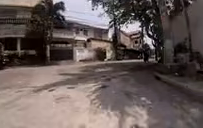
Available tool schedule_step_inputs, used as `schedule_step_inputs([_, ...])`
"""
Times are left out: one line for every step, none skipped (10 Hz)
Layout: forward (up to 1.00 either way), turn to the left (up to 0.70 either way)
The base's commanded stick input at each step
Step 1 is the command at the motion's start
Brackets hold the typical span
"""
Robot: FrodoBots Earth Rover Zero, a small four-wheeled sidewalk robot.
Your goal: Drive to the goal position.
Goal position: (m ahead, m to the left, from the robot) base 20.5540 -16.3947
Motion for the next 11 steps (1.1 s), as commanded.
schedule_step_inputs([1.0,0.01])
schedule_step_inputs([1.0,0.01])
schedule_step_inputs([1.0,0.01])
schedule_step_inputs([1.0,0.01])
schedule_step_inputs([1.0,0.01])
schedule_step_inputs([1.0,0.01])
schedule_step_inputs([1.0,0.01])
schedule_step_inputs([1.0,0.01])
schedule_step_inputs([1.0,-0.33])
schedule_step_inputs([1.0,-0.09])
schedule_step_inputs([1.0,0.01])
